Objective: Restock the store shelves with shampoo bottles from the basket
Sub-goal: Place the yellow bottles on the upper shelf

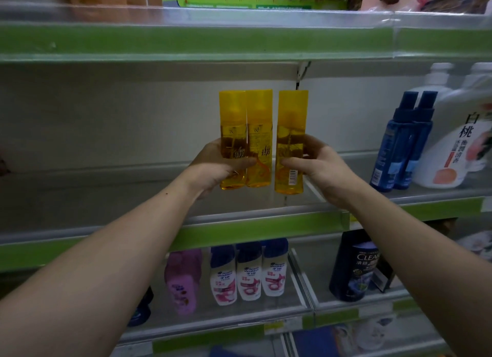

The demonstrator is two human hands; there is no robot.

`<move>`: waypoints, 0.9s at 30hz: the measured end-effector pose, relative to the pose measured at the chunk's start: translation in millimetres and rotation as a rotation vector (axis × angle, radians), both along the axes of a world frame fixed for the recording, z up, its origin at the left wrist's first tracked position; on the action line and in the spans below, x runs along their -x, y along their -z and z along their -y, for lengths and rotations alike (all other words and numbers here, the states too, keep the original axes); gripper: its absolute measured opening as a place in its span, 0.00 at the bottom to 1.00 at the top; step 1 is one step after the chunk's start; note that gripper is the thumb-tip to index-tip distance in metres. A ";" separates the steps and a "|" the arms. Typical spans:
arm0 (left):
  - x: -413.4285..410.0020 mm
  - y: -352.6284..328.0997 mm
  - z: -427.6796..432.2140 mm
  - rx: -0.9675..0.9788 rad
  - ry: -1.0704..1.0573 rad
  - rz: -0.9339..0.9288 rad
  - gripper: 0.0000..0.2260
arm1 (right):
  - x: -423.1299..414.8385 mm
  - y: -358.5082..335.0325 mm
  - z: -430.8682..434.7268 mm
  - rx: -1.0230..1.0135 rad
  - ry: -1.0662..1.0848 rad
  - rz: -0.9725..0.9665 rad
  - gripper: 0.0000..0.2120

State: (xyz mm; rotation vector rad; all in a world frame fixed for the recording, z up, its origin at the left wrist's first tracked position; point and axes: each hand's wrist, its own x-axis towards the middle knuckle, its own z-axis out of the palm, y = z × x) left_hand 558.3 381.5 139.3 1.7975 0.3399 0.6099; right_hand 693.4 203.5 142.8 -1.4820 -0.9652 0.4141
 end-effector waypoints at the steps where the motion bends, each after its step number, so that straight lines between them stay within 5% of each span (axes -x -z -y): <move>1: -0.6 1.0 0.1 0.009 -0.005 0.011 0.24 | -0.8 0.0 1.3 -0.014 0.003 -0.005 0.16; 22: 2.6 0.1 3.3 -0.031 -0.013 -0.028 0.26 | 12.5 -0.7 -2.7 0.204 0.018 0.103 0.27; 27: 20.7 -4.6 -2.3 -0.154 0.062 -0.249 0.25 | 9.1 -1.3 -3.5 0.224 -0.010 0.066 0.36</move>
